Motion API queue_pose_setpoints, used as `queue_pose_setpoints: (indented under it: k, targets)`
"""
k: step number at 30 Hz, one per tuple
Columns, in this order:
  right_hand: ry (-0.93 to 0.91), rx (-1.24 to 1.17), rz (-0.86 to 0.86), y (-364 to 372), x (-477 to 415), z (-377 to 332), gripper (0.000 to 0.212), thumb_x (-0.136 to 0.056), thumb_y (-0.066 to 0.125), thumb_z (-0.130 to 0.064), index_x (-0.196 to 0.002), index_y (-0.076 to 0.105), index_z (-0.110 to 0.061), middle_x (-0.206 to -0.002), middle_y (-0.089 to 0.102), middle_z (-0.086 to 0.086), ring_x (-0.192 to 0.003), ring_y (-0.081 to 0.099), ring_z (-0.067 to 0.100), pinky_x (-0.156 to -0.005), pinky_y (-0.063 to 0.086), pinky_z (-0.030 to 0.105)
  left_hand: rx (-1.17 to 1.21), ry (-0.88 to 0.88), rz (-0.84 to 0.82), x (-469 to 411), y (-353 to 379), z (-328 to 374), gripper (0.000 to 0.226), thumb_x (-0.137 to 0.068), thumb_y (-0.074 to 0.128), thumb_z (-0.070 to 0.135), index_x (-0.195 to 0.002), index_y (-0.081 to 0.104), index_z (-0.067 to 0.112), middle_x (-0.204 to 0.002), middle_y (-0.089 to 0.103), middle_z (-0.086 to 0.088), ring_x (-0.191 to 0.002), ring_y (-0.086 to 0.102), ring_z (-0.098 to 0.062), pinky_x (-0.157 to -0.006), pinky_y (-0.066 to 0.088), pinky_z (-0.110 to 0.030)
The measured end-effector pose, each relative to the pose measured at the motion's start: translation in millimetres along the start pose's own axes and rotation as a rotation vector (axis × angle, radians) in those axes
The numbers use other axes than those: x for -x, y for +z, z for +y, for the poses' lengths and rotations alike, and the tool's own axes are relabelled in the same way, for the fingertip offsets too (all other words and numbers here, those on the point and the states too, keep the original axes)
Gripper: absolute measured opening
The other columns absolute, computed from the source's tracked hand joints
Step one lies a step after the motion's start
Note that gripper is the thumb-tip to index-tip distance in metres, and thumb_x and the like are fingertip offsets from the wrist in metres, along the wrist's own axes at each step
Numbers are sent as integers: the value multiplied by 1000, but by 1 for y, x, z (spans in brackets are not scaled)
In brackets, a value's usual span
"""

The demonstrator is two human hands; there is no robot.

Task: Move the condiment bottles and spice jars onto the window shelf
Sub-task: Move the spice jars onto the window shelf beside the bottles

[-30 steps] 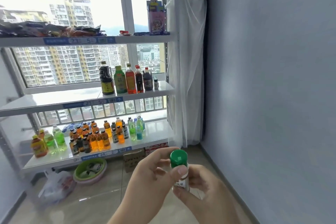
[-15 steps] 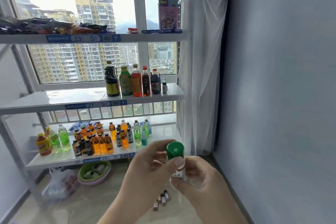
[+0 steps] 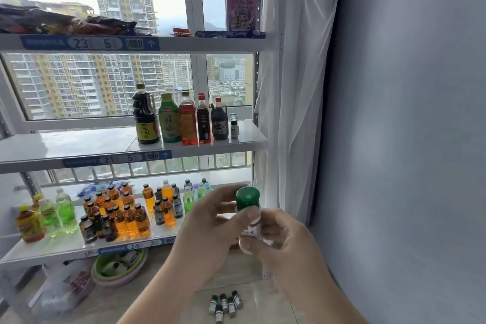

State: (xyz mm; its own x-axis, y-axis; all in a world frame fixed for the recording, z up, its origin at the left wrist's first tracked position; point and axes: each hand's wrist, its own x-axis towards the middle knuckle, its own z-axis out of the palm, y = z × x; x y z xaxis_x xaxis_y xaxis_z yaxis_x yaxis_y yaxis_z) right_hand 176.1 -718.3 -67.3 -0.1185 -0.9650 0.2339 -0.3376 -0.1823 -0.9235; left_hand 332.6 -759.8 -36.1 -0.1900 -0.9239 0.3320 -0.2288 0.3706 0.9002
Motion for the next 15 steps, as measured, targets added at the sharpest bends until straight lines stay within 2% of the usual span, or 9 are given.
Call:
queue_pose_setpoints:
  k: [3,8,11,15]
  targets:
    - [6,-3,30,14,-38,2,31,-79,86,-26,-100,71,-42,-99,74,-25,-96,68,-3,-90,53,23,-19,12,-10,-38,-11,-15,31,-84,81,33,-109,70,47,-102,74,30,-96,68,10,-75,52,-17]
    - [-2,5,32,35,-94,11,28,-80,85,-31,-103,71,-40,-100,75,-22,-97,70,1,-95,55,32,-67,26,-77,-89,-26,-39,30,-88,77,36,-113,66,48,-106,69,36,-98,65,14,-71,49,-9]
    - [-10,-11,6,43,-125,18,28,-82,84,-32,-106,71,-38,-102,76,-16,-97,72,6,-96,56,40,-86,7,-99,-116,-31,-56,27,-87,78,39,-111,67,44,-107,71,33,-98,66,13,-75,50,-13]
    - [-17,-23,-5,47,-167,32,28,-84,84,-28,-107,72,-35,-101,77,-13,-96,73,10,-96,57,41,-84,-15,-106,-155,-30,-74,23,-87,78,33,-108,70,41,-105,73,29,-96,69,8,-78,54,-21]
